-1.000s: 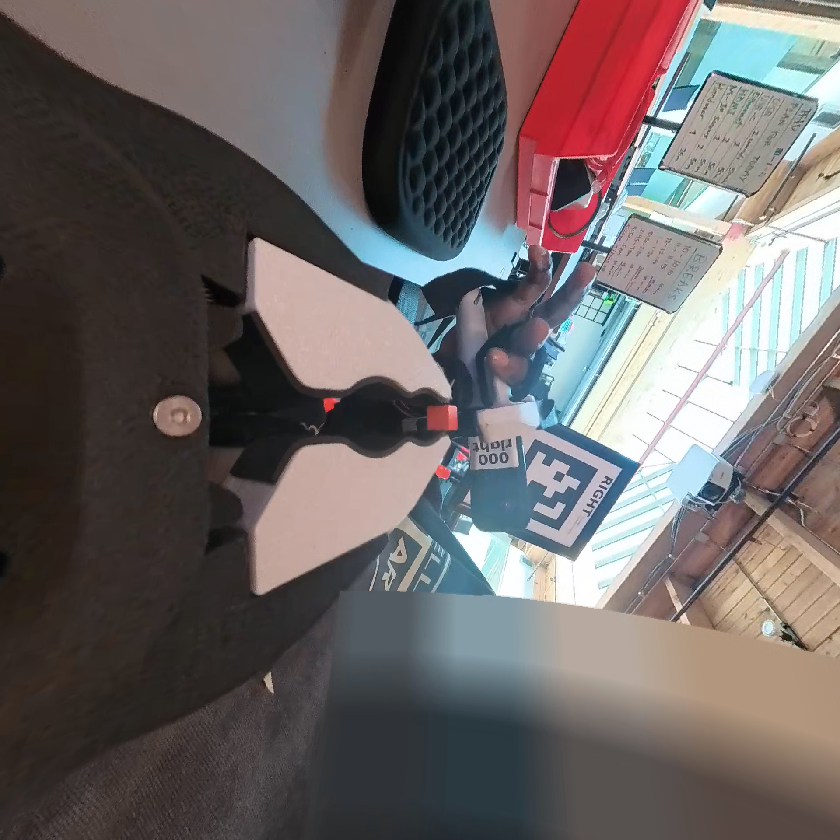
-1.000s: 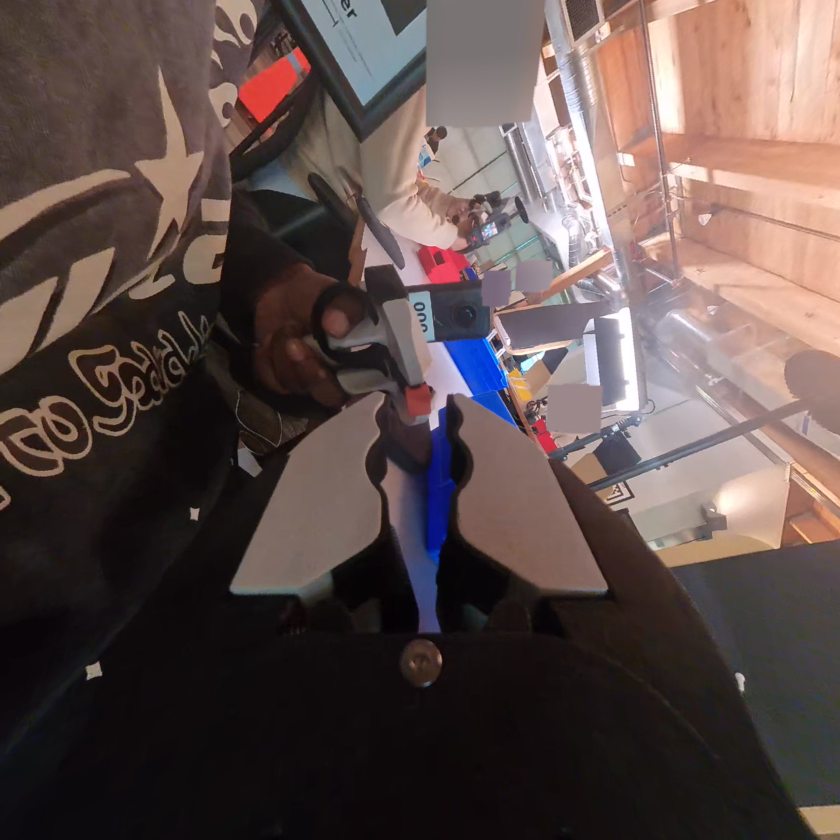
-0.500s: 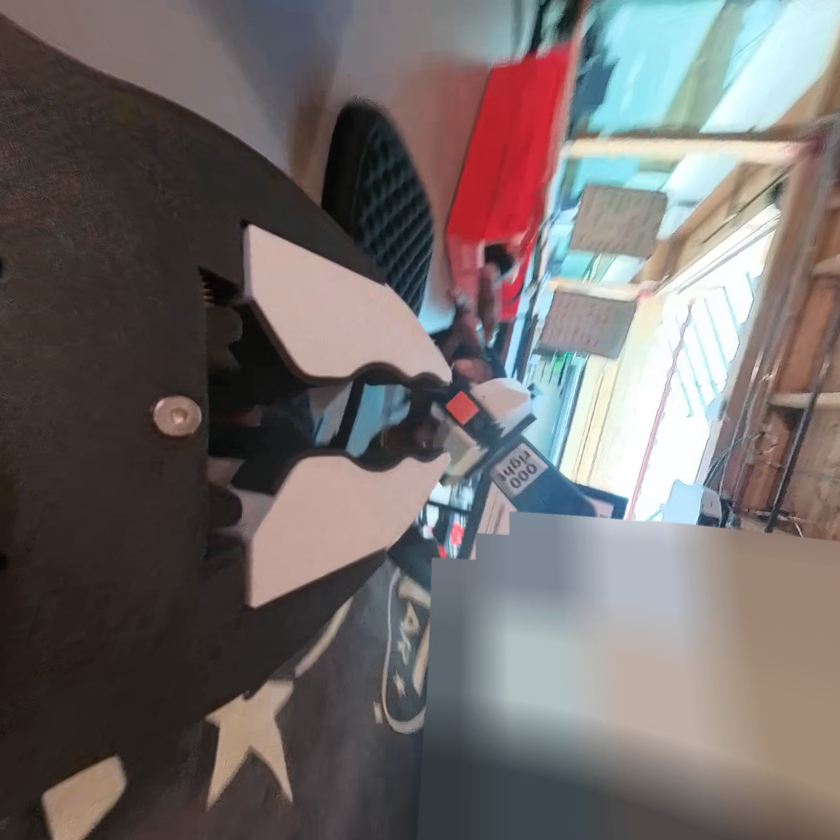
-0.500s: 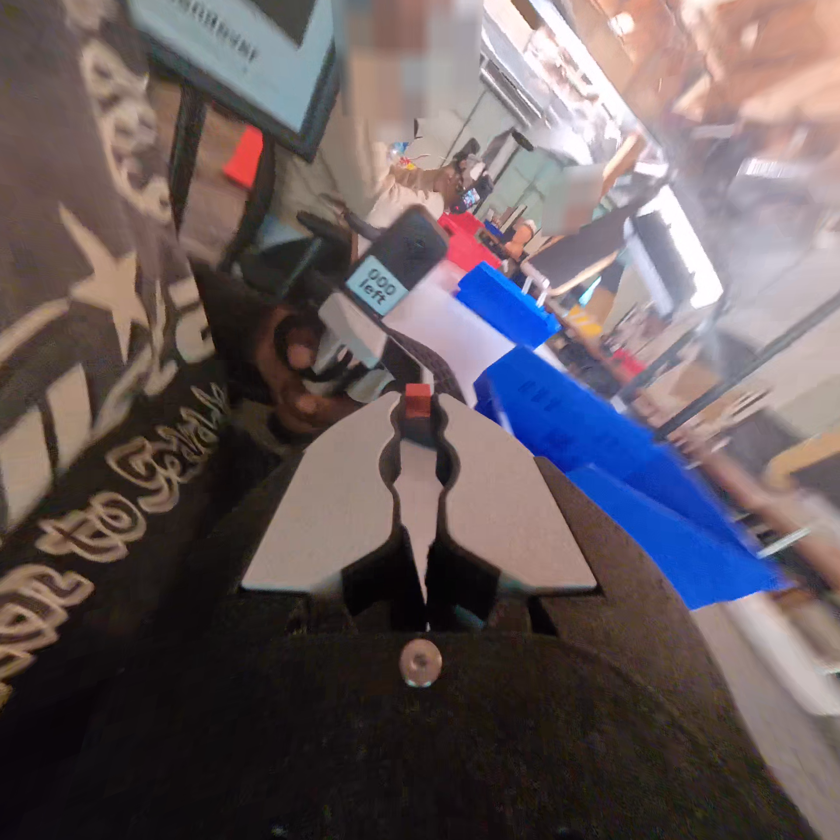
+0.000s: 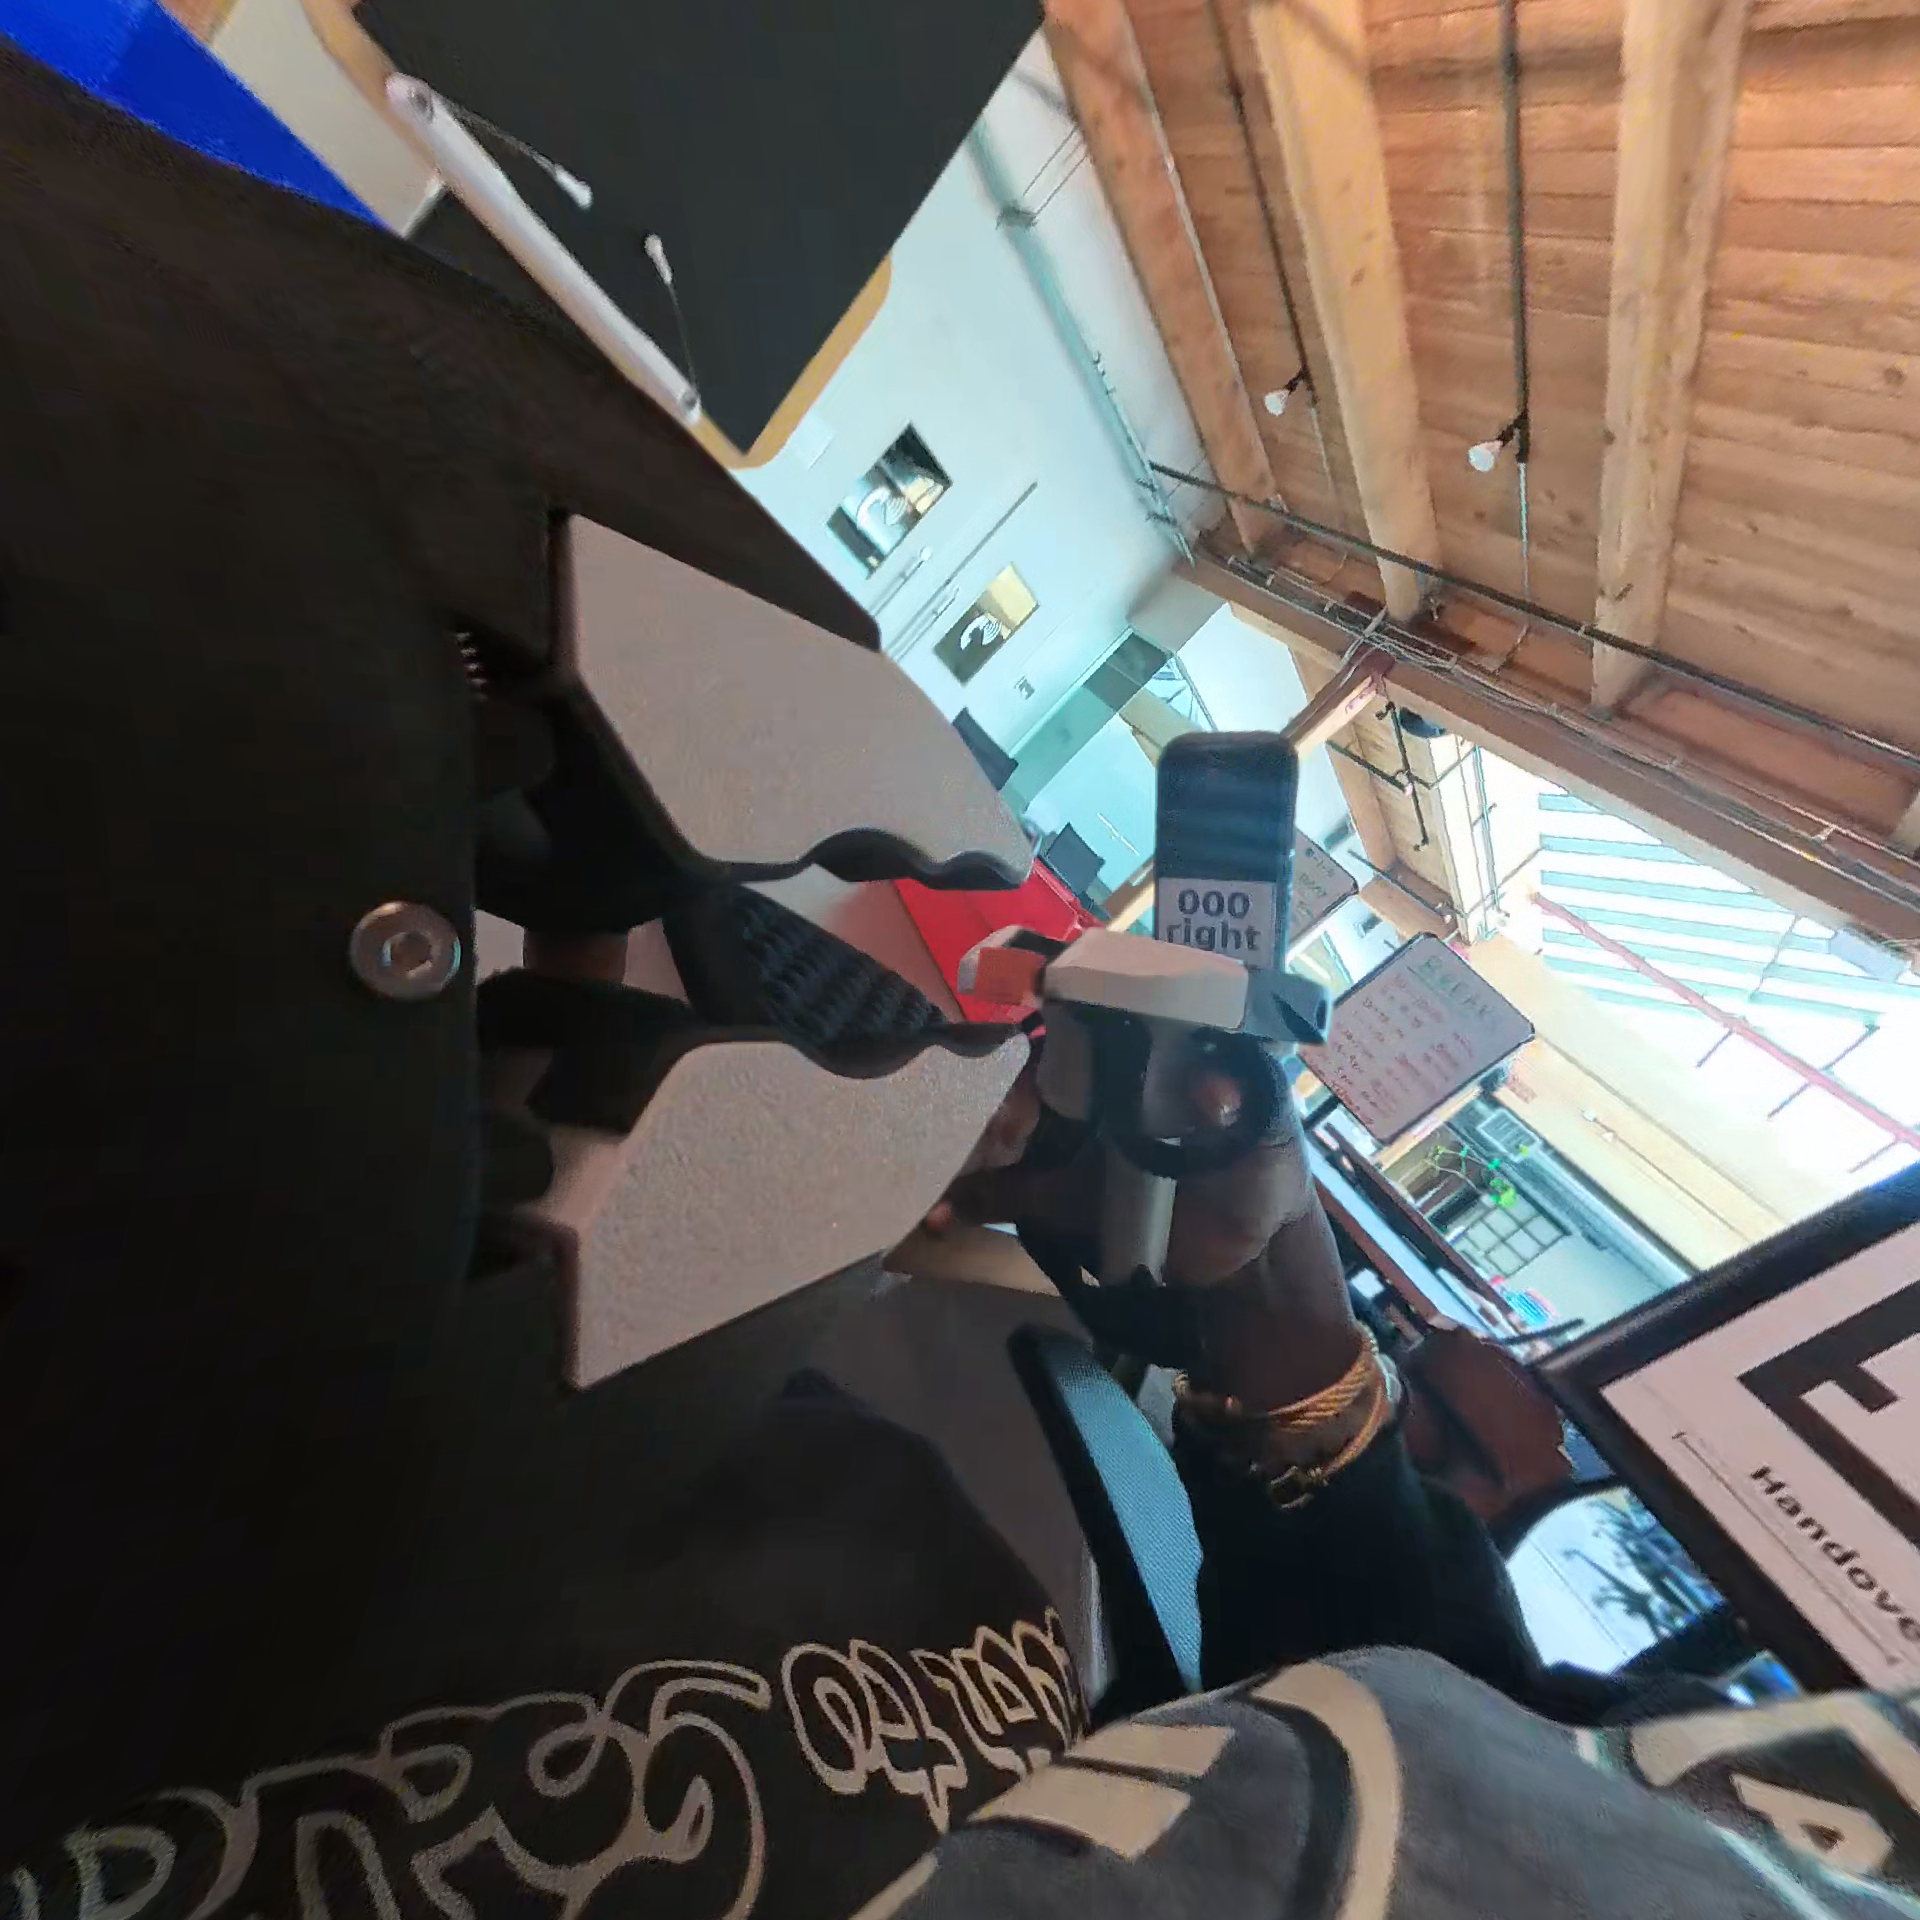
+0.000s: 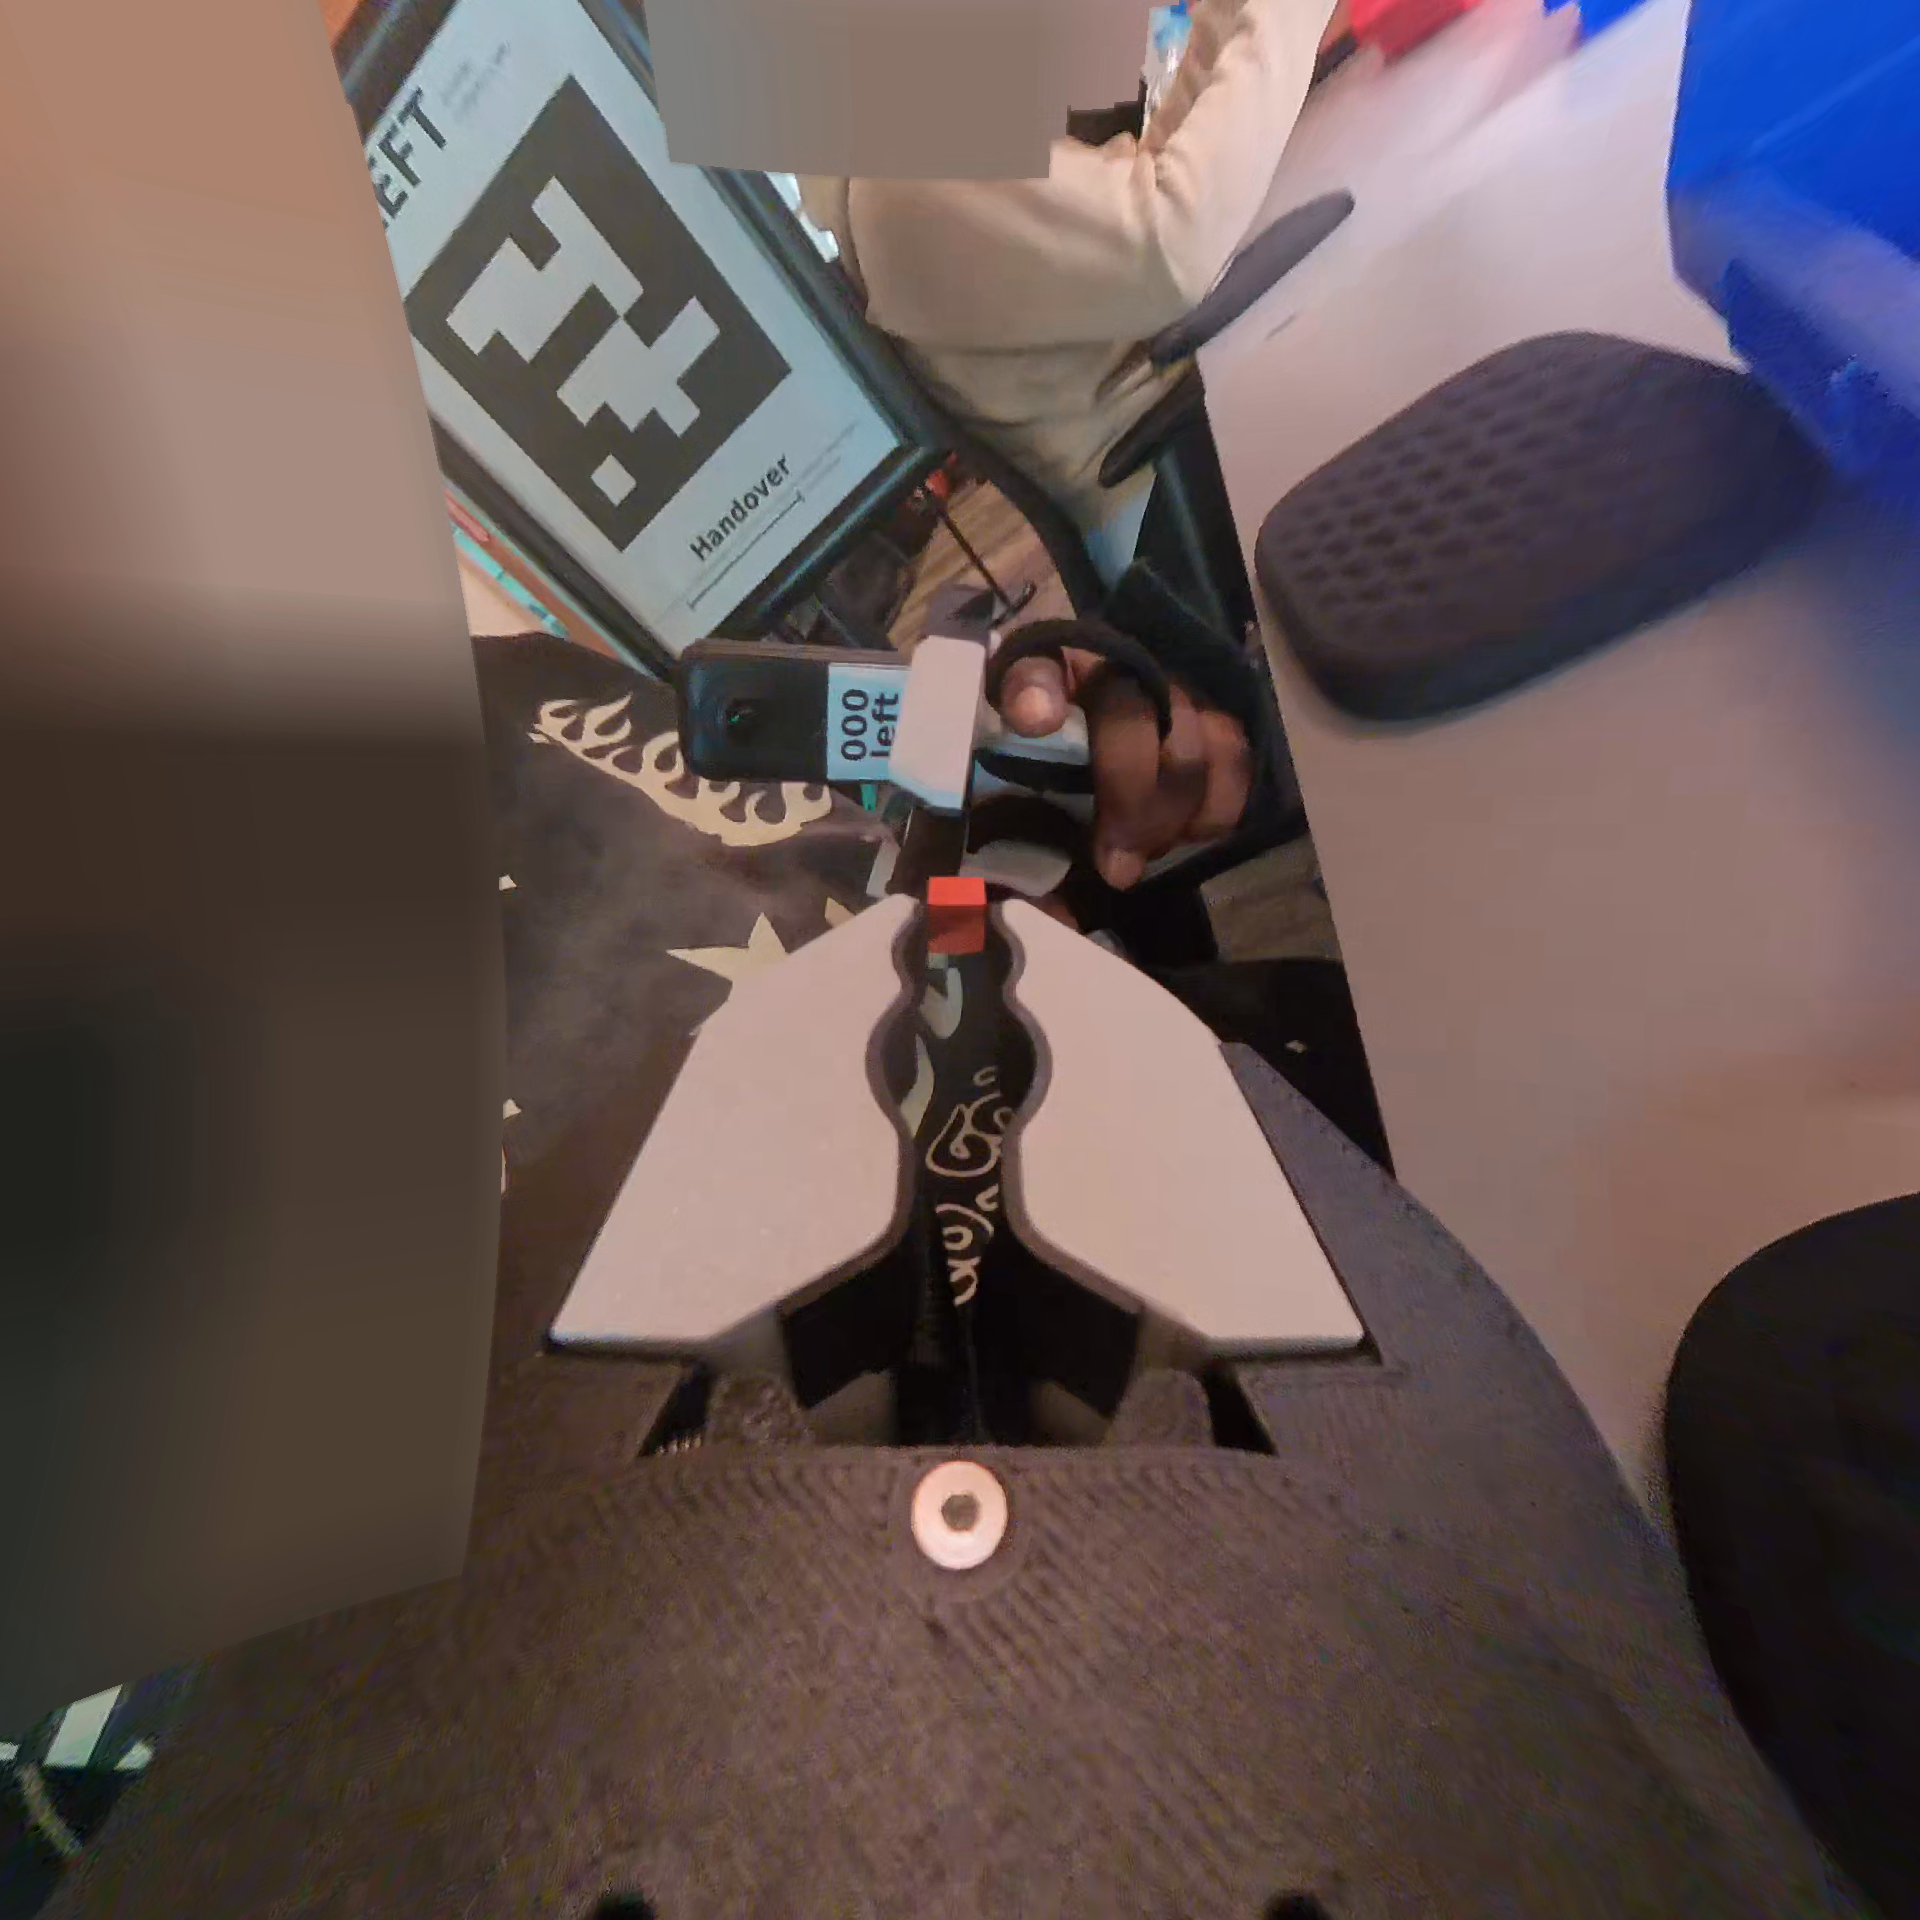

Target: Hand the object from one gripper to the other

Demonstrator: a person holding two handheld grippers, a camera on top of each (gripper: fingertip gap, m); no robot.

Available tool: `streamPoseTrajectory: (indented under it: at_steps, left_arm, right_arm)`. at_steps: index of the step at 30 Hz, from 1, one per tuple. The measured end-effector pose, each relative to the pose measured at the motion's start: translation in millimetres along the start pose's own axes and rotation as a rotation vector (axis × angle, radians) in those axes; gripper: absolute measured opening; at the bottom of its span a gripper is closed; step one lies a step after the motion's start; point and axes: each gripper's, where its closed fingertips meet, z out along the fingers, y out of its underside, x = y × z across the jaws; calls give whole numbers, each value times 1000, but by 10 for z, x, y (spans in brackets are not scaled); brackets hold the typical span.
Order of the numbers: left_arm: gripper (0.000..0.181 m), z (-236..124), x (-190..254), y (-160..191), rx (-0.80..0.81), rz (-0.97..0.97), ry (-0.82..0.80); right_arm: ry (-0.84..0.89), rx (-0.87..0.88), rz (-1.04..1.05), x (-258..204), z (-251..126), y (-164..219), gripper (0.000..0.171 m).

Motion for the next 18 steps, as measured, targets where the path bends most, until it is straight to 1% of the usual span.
streamPoseTrajectory:
  at_steps: [3, 8, 11, 12, 13, 15, 16, 18]
  left_arm:
    - [19, 10, 41, 18, -16, 41, 14]
    - [10, 18, 90, 34, -31, 51, 39]
    - [10, 17, 69, 42, -42, 29, 29]
    - [9, 15, 51, 35, -40, -15, 28]
    - [10, 9, 40, 19, -28, -86, 39]
    - [8, -9, 8, -21, 5, -303, 82]
    - [10, -21, -10, -38, 24, -431, 116]
    - [10, -54, -49, -75, 70, -669, 185]
  right_arm:
    - [-6, -31, 4, -9, 25, 52, 10]
    - [-12, -34, 8, -23, 33, 56, 10]
    - [-5, -25, -2, -13, 35, 36, 10]
    - [-1, -5, -28, -11, 37, 5, 11]
    - [11, 28, -68, -7, 35, -46, 17]
    - [58, 123, -206, -7, 7, -184, 30]
    - [100, 176, -317, -7, -24, -257, 37]
    - [197, 260, -610, -51, -105, -369, 39]
